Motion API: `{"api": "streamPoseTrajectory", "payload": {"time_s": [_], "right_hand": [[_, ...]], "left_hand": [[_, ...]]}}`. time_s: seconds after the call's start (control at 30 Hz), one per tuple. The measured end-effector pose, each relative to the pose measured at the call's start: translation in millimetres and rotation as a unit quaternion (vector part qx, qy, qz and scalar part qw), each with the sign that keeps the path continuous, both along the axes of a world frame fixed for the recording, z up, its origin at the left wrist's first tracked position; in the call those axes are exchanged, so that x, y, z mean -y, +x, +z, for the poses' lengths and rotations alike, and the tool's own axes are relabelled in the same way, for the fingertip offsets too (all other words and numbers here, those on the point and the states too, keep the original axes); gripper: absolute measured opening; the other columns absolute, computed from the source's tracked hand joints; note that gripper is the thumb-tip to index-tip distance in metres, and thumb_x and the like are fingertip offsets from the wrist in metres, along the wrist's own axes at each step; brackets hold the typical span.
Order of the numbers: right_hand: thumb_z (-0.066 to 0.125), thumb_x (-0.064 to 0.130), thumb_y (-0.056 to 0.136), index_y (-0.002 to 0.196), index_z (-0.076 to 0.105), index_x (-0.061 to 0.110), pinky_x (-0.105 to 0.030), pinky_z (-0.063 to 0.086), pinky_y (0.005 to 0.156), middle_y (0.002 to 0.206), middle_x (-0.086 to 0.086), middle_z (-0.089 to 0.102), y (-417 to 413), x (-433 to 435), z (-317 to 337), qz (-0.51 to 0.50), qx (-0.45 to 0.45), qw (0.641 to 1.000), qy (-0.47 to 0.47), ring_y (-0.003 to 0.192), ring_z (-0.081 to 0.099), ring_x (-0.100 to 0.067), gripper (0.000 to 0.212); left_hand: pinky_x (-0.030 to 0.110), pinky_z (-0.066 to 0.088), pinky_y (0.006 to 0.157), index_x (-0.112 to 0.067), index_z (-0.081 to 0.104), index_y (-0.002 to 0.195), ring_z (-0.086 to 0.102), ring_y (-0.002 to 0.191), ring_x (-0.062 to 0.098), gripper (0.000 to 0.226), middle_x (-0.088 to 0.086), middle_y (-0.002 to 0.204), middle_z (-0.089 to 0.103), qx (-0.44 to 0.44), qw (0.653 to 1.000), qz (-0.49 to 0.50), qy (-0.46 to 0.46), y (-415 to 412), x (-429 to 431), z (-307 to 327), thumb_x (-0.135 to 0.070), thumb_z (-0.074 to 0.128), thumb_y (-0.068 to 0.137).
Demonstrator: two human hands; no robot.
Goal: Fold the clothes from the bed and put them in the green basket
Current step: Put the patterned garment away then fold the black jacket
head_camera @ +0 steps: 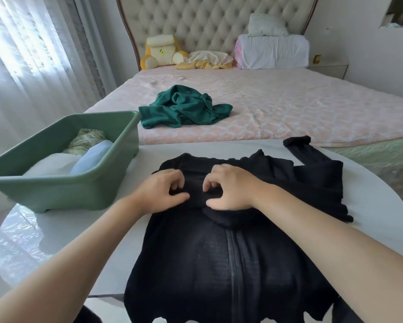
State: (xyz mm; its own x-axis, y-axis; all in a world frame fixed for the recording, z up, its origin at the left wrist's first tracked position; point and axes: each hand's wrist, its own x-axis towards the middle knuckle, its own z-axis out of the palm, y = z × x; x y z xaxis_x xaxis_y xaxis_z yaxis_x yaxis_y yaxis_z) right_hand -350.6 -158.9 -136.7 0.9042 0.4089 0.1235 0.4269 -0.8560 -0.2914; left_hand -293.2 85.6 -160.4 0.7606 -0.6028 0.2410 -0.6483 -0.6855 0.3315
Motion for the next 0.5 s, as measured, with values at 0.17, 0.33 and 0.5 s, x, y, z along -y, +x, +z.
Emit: {"api": "streamPoseTrajectory", "payload": {"time_s": [0.17,0.33,0.5], "right_hand": [[0.062,0.023,0.089,0.116,0.067,0.029,-0.025,0.040,0.079,0.098,0.014,0.050,-1.1,-10.8,0.1,0.003,-0.022,0.998,-0.063,0.092,0.051,-0.009,0.029],[0.066,0.020,0.083,0.097,0.073,0.031,-0.018,0.046,0.072,0.085,0.014,0.066,-9.4,-16.3,13.1,-0.001,-0.125,0.990,0.060,0.076,0.060,0.000,0.019],[0.061,0.029,0.092,0.087,0.078,0.032,-0.022,0.048,0.075,0.083,0.010,0.074,-10.3,-10.8,16.8,-0.044,-0.194,0.968,0.153,0.070,0.063,-0.001,0.018]], "left_hand": [[0.036,0.051,0.072,-0.031,0.059,0.096,0.050,0.083,0.007,0.023,-0.015,0.093,0.051,-0.001,0.999,-0.032,0.027,-15.4,-22.1,-10.6,-0.023,0.062,0.075],[0.020,0.044,0.079,-0.043,0.071,0.085,0.056,0.086,0.000,0.034,-0.018,0.094,0.061,-0.149,0.988,-0.008,-0.029,-16.6,-26.8,10.8,-0.014,0.057,0.074],[0.027,0.046,0.078,-0.028,0.077,0.069,0.061,0.081,0.010,0.034,-0.012,0.089,0.066,-0.274,0.958,0.082,0.024,-15.7,-21.7,22.8,-0.050,0.058,0.087]]}}
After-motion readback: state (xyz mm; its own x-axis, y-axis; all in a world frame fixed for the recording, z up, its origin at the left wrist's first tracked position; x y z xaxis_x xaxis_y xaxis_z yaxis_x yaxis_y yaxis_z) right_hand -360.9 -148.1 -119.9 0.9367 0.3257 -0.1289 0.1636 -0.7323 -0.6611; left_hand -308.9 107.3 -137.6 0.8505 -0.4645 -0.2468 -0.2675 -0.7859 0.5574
